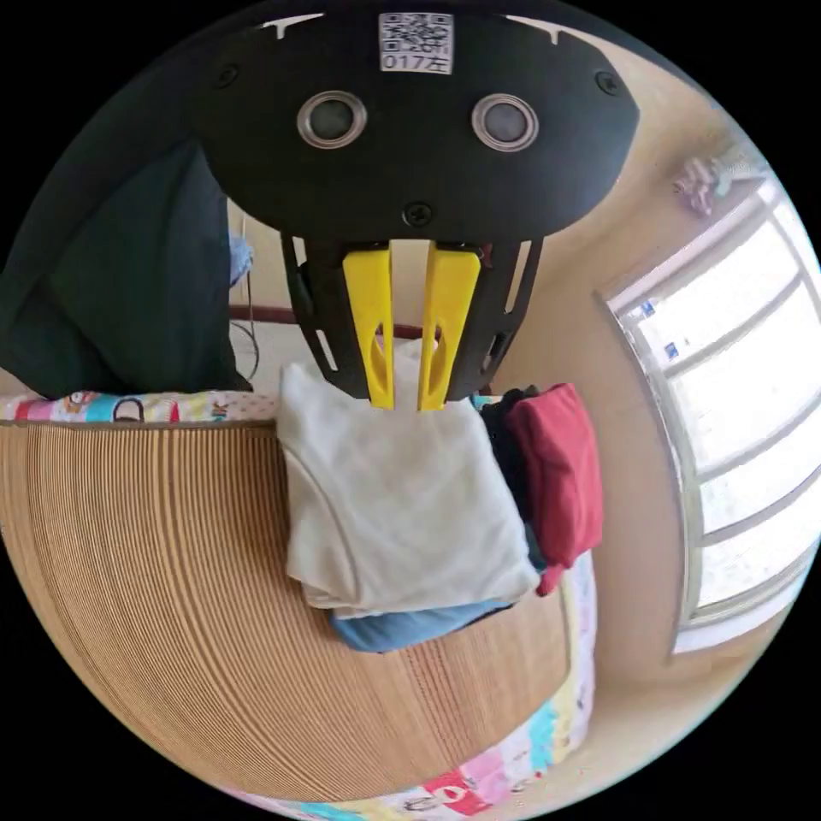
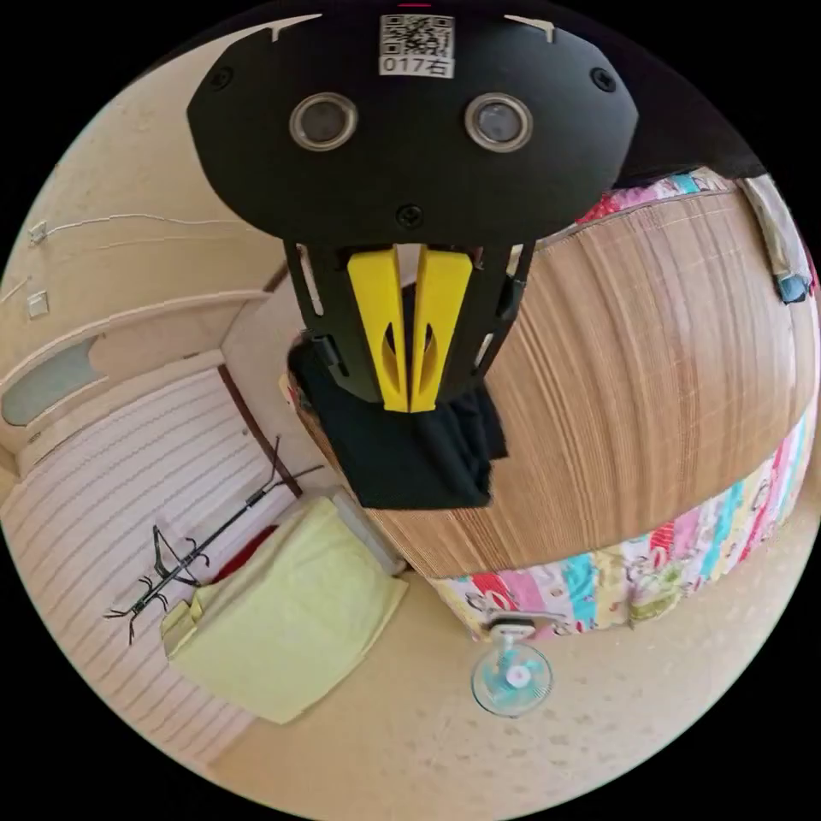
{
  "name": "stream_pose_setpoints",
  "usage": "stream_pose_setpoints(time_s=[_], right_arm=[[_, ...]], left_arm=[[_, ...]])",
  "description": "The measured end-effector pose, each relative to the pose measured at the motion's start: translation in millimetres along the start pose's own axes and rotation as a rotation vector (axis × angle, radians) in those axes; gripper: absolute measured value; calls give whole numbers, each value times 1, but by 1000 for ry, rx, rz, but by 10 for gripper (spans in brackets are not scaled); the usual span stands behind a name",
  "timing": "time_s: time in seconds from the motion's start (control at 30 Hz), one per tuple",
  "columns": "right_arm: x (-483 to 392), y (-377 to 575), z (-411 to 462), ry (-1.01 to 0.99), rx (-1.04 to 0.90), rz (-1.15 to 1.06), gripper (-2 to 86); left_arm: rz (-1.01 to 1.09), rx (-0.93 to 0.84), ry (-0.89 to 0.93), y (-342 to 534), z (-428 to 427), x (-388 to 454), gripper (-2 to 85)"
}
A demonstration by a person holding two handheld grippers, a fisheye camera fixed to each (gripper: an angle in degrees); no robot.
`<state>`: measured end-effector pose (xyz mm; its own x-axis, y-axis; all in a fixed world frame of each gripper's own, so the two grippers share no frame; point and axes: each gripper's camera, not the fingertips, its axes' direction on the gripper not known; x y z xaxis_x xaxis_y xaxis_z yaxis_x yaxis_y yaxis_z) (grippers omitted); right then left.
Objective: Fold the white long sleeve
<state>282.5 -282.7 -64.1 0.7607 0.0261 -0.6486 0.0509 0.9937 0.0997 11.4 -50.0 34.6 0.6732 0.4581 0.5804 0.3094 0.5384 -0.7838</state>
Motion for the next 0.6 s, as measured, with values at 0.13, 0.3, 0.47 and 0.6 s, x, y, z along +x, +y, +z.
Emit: stream_pose_setpoints(time_s=[0.13, 0.3, 0.47, 0.6], right_arm=[[-66, 5, -32, -619, 97, 64, 3], [-117, 17, -37, -1519, 238, 160, 1], [-145, 59, -33, -2131, 369, 421, 2], [-132, 113, -32, -2173, 424, 646, 2]], left_arm=[[-296, 157, 533, 42, -5, -62, 49], [-337, 305, 794, 31, -3, -53, 91], [-321, 189, 798, -19, 18, -7, 144], [-277, 98, 652, -29, 40, 21, 109]])
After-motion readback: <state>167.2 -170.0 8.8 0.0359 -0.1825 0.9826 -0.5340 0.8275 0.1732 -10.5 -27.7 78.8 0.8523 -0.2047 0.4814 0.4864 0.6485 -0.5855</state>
